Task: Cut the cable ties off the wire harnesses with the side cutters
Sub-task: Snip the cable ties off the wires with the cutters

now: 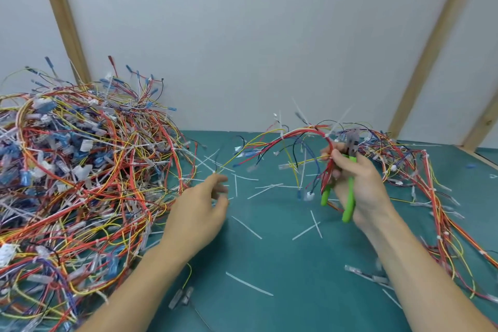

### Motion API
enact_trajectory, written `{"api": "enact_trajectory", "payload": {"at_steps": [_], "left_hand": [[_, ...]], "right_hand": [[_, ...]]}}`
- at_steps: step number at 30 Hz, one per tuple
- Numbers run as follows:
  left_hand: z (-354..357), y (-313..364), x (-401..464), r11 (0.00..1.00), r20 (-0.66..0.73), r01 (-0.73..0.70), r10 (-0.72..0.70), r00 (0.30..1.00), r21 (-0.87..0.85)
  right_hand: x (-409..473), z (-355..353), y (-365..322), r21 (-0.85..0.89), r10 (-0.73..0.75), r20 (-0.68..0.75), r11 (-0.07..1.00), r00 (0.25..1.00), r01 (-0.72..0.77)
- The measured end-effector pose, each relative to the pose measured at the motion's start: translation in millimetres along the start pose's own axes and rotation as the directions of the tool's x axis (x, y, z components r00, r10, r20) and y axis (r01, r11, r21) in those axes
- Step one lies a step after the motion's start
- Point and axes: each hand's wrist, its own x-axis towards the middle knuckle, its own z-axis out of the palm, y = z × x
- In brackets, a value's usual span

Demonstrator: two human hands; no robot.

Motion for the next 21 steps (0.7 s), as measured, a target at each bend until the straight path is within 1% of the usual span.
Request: {"api": "enact_trajectory", "payload": {"at_steps": [1, 3, 4, 5, 7, 8, 9, 10, 11, 12, 13, 14, 15, 16, 17, 19, 21], "left_hand": [[2, 0, 0, 1.0, -0.026, -0.012, 0.012, 1.0, -0.001], [2, 2, 0, 0.994, -0.096, -0.019, 0.009, 0.995, -0.104], [1, 5, 0, 0.985, -0.151, -0.052, 0.027, 0.988, -0.163], [-2, 8, 1, 0.977, -0.243, -0.127, 0.083, 0.966, -0.173], [-8, 15, 1, 0.956, -0.448, -0.283, 0.218, 0.867, -0.083], [-10, 18, 1, 0.939, -0.515, -0.339, 0.259, 0.817, -0.066], [-12, 20, 0, 0.917, -0.553, -0.388, 0.277, 0.786, -0.092], [-13, 22, -3, 0.891, -0.563, -0.424, 0.271, 0.781, -0.159], [-14, 24, -5, 0.865, -0.546, -0.434, 0.243, 0.801, -0.251], [-14, 26, -7, 0.844, -0.509, -0.422, 0.217, 0.833, -0.331], [-14, 26, -8, 0.84, -0.475, -0.404, 0.207, 0.856, -0.363], [-13, 26, -9, 0.854, -0.444, -0.382, 0.206, 0.872, -0.353], [-12, 25, -9, 0.872, -0.409, -0.354, 0.203, 0.889, -0.337], [-9, 23, -8, 0.886, -0.369, -0.321, 0.191, 0.91, -0.333], [-7, 20, -7, 0.901, -0.32, -0.279, 0.171, 0.932, -0.331], [-2, 15, -4, 0.942, -0.165, -0.166, 0.121, 0.979, -0.292], [3, 7, -2, 0.981, 0.017, -0.068, 0.072, 0.997, -0.184]], "right_hand": [[0, -1, -4, 0.078, 0.023, 0.026, 0.997, 0.999, -0.025], [-1, 0, -8, 0.167, 0.065, 0.052, 0.983, 0.997, -0.073], [0, -1, -7, 0.182, 0.09, 0.039, 0.979, 0.995, -0.096], [2, -2, -5, 0.171, 0.115, 0.013, 0.979, 0.993, -0.115], [6, -6, -1, 0.098, 0.158, -0.035, 0.983, 0.987, -0.154], [7, -8, 1, 0.068, 0.182, -0.046, 0.981, 0.982, -0.179], [8, -10, 3, 0.039, 0.209, -0.049, 0.978, 0.977, -0.207], [7, -12, 4, -0.019, 0.231, -0.053, 0.972, 0.971, -0.232], [6, -13, 5, -0.129, 0.236, -0.066, 0.961, 0.97, -0.242], [5, -13, 6, -0.287, 0.217, -0.083, 0.929, 0.973, -0.232], [4, -13, 8, -0.453, 0.174, -0.092, 0.87, 0.98, -0.197], [3, -11, 10, -0.596, 0.114, -0.081, 0.79, 0.99, -0.14], [2, -9, 11, -0.7, 0.051, -0.061, 0.71, 0.997, -0.079], [1, -6, 13, -0.761, -0.008, -0.049, 0.648, 0.999, -0.032], [0, -4, 14, -0.79, -0.062, -0.048, 0.614, 0.997, 0.0], [-2, -3, 15, -0.814, -0.156, -0.054, 0.579, 0.986, 0.047], [-2, -3, 16, -0.818, -0.236, -0.051, 0.567, 0.97, 0.095]]}}
